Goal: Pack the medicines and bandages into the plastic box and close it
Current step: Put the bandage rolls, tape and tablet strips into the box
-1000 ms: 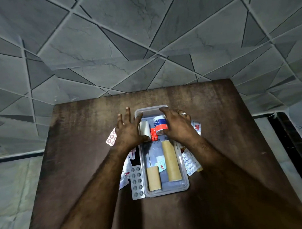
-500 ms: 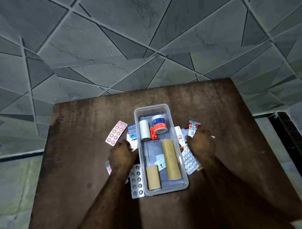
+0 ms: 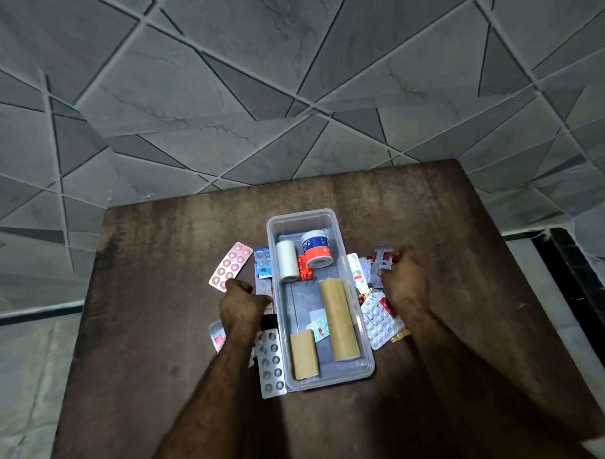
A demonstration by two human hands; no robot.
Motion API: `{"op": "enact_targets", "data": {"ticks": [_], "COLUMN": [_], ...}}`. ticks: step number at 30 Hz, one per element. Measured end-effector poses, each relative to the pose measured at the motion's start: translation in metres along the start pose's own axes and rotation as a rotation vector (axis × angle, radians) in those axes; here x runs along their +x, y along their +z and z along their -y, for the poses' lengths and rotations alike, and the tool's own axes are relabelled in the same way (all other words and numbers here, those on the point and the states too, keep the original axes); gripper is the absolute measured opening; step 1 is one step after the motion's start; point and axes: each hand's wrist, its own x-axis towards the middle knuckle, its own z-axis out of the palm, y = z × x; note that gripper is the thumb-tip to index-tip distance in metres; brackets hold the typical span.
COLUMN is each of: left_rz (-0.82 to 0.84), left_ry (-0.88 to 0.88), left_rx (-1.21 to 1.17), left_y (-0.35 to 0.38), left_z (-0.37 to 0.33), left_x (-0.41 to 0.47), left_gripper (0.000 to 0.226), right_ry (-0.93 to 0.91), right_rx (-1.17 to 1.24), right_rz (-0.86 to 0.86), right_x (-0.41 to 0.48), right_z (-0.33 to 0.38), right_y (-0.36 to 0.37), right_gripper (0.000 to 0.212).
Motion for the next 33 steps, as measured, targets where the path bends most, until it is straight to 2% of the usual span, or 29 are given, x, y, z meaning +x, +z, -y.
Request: {"op": "enact_targets", "data": {"ticks": [3,7,9,10,12,14,17,20,25,30,33], "left_rz": [0.070,0.078,0.061,0.051,0.051,0.116,0.202,0.230,0.083,0.036,0.024], "left_ry": [-0.037,-0.030,-0.037,-0.037,-0.029,0.006,0.088,0.142,0.264,0.288,0.358], "left_rx": [-0.181,-0.363,-0.429,-0.457,-0.526,-0.557,-0.497,-0.370,0.009,0.120,0.161], "left_y": [-0.004,-0.030,-0.046,-0.053,-0.064,-0.065,-0.051,-0.030,-0.005,0.003,0.002], "left_z": [0.006,0.011,0.016,0.020,0.022,0.018,0.005,-0.007,-0.018,-0.020,-0.021], "left_x": [0.009,-0.002,-0.005,-0.007,-0.014,-0.025,-0.042,-0.055,-0.067,-0.067,-0.072], "left_gripper": [0.014,0.019,0.011,0.005,0.007,0.007,0.006,0.016,0.011,0.016,0.018], "right_ry": [0.022,-0.016,-0.066,-0.090,-0.152,-0.221,-0.289,-0.337,-0.369,-0.388,-0.393], "right_rx": [0.100,0.273,0.336,0.353,0.358,0.324,0.239,0.107,-0.027,-0.107,-0.151], "right_rz": [-0.033,-0.061,-0.054,-0.039,0.005,0.048,0.117,0.170,0.249,0.292,0.301], "right_x": [-0.004,-0.017,-0.029,-0.035,-0.049,-0.062,-0.076,-0.085,-0.097,-0.100,-0.102], "right_z": [0.006,0.024,0.035,0.041,0.051,0.059,0.067,0.065,0.062,0.062,0.063], "right_y": [-0.011,-0.034,-0.042,-0.043,-0.041,-0.037,-0.027,-0.013,-0.004,0.002,0.003], "right_gripper": [0.035,0.033,0.035,0.035,0.036,0.035,0.035,0.037,0.038,0.048,0.044]}}
